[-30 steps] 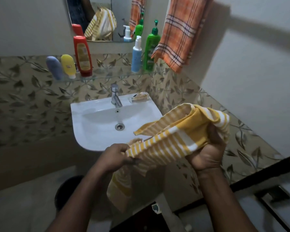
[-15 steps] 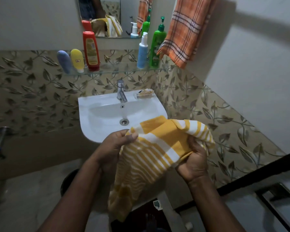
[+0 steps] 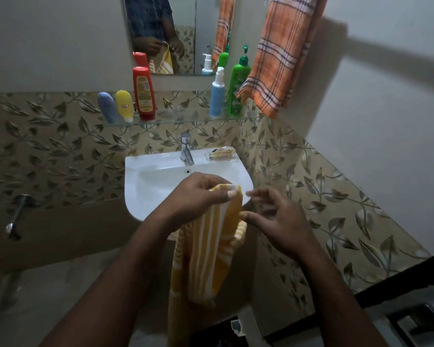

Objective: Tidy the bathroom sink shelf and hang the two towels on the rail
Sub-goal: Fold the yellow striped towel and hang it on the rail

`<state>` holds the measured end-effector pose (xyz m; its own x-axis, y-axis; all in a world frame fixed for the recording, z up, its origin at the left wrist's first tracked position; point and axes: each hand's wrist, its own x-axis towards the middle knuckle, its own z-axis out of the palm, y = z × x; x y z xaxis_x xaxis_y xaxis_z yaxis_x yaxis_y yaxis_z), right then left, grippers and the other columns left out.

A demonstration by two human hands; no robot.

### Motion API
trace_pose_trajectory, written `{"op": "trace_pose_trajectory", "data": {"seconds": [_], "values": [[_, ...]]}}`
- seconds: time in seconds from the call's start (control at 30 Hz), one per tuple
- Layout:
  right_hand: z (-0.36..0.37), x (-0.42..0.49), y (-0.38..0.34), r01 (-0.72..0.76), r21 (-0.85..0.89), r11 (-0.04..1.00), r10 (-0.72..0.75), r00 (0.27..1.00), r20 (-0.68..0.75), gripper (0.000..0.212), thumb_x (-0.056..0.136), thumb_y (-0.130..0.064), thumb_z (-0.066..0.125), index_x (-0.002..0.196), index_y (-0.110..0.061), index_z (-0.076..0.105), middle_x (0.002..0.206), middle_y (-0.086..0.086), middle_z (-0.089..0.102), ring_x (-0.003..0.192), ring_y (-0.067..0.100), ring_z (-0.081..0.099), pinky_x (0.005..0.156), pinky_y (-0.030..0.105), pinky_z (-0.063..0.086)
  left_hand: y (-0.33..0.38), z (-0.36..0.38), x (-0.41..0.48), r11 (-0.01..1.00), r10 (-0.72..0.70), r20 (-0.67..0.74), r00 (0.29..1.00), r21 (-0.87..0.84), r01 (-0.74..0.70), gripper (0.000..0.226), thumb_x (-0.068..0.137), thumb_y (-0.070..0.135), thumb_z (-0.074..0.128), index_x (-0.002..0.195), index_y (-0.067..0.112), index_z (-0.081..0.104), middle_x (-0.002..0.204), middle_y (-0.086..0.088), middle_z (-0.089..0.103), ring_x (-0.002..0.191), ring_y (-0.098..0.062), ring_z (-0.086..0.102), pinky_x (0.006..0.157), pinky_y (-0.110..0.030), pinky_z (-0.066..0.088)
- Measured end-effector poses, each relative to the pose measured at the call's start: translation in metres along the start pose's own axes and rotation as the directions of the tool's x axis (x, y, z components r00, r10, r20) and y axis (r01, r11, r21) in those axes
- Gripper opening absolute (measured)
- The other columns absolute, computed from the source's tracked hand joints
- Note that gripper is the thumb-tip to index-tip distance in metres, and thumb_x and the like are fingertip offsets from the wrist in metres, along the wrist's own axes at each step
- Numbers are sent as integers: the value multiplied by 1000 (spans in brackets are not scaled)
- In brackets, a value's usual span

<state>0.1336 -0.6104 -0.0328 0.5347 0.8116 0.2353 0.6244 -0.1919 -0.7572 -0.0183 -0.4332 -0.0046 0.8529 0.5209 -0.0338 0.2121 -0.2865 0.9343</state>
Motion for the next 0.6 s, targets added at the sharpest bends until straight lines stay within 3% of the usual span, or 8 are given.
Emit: {"op": "trace_pose_trajectory", "data": {"seconds": [0.07, 0.17, 0.23, 0.3, 0.4, 0.5, 0.57, 0.6], "values": [[-4, 18, -11, 189, 34, 981, -191, 979, 70, 58, 83, -31, 88, 137, -30, 64, 132, -22, 65, 119, -7, 60, 91, 8, 49, 13, 4, -2, 998, 43, 93, 995, 30, -46, 14, 97, 35, 73, 103, 27, 83, 102, 10, 79, 99, -11, 73, 92, -41, 56], [-1, 33, -11, 235, 132, 963, -258, 944, 206, 36, 83, -25, 88, 115, -18, 73, 104, -5, 74, 98, 11, 70, 80, 28, 57, 23, -1, -4, 995, 90, 142, 986, 39, -96, 15, 93, 32, 76, 96, 19, 84, 96, 1, 80, 94, -15, 75, 91, -41, 57], [0, 35, 0, 162, 252, 954, -224, 945, 239, 33, 80, -36, 87, 95, -11, 72, 89, 8, 70, 84, 26, 70, 73, 43, 57, 26, -10, -5, 994, 94, 102, 990, 50, -99, 17, 89, 34, 79, 96, 19, 84, 95, 1, 80, 92, -17, 76, 87, -42, 59], [0, 30, 14, 27, 381, 924, -159, 935, 318, 52, 79, -44, 83, 89, 3, 65, 89, 26, 64, 84, 41, 66, 73, 48, 55, 27, -21, -7, 996, 80, 26, 996, 28, -81, 19, 85, 36, 80, 95, 21, 84, 93, 3, 81, 90, -15, 76, 82, -38, 59], [0, 26, 37, -160, 520, 839, -105, 890, 443, 79, 78, -52, 86, 92, 18, 53, 91, 35, 55, 86, 40, 59, 81, 51, 47, 23, -36, -11, 998, 34, -129, 991, -43, -40, 8, 91, 28, 76, 93, 23, 81, 88, 9, 79, 79, -4, 74, 72, -29, 53], [-2, 29, 49, -198, 692, 694, -61, 941, 331, 63, 77, -51, 88, 91, 4, 59, 86, 19, 51, 81, 31, 52, 74, 43, 45, 8, -50, -13, 1000, 4, -267, 964, -1, -5, 8, 95, 29, 72, 94, 23, 78, 86, 11, 76, 75, 1, 70, 73, -34, 50], [-4, 33, 37, -165, 783, 600, -1, 978, 208, 43, 85, -41, 83, 94, -4, 64, 85, 15, 53, 78, 28, 52, 68, 34, 50, -1, -47, -15, 999, -37, -204, 978, -38, 29, 8, 94, 27, 73, 95, 20, 76, 88, 8, 76, 77, -4, 70, 78, -38, 53], [-4, 35, 27, -99, 766, 635, 5, 992, 124, 32, 91, -35, 77, 92, -6, 65, 85, 14, 55, 76, 25, 53, 67, 31, 51, -5, -38, -15, 996, -55, -121, 991, -71, 47, 11, 93, 27, 75, 99, 19, 76, 93, 4, 78, 82, -8, 73, 81, -41, 56]]}}
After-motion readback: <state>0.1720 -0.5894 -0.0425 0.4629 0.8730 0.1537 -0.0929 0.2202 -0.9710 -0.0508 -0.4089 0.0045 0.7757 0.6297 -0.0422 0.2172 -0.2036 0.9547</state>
